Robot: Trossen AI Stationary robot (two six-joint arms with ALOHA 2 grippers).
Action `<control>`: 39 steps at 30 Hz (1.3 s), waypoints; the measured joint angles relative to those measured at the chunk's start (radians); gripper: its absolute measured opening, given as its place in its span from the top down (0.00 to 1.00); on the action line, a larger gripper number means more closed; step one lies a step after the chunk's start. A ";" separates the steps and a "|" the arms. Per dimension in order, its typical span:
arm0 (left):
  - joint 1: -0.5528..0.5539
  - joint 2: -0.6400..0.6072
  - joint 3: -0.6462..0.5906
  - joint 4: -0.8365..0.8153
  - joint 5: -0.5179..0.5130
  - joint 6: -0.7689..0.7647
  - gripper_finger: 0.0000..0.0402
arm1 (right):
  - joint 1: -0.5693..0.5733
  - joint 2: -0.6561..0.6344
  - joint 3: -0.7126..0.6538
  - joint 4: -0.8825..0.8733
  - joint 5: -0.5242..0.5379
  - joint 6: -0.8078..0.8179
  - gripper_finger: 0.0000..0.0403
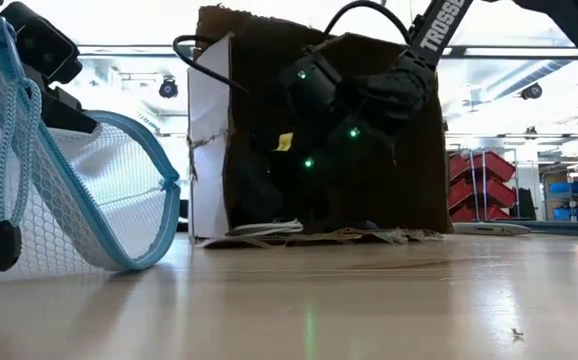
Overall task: Pack items into zip bag
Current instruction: Put the white earphones into the blue zip bag
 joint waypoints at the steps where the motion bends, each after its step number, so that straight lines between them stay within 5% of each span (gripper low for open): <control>1: 0.000 0.000 0.000 0.000 0.000 0.000 1.00 | -0.002 0.000 0.000 0.000 -0.002 0.011 0.29; 10: 0.000 0.000 0.000 0.000 0.000 0.000 1.00 | -0.005 -0.009 -0.004 -0.009 -0.012 -0.045 0.92; 18: 0.000 0.001 0.000 -0.001 0.000 -0.007 1.00 | 0.032 -0.103 -0.010 -0.079 0.028 -0.094 0.92; 26: 0.000 -0.004 0.000 -0.008 0.000 -0.007 1.00 | 0.127 -0.292 -0.013 -0.290 0.247 -0.178 0.92; 39: 0.000 -0.012 0.000 -0.003 0.019 0.000 1.00 | 0.269 -0.453 -0.015 -0.533 0.387 -0.086 0.92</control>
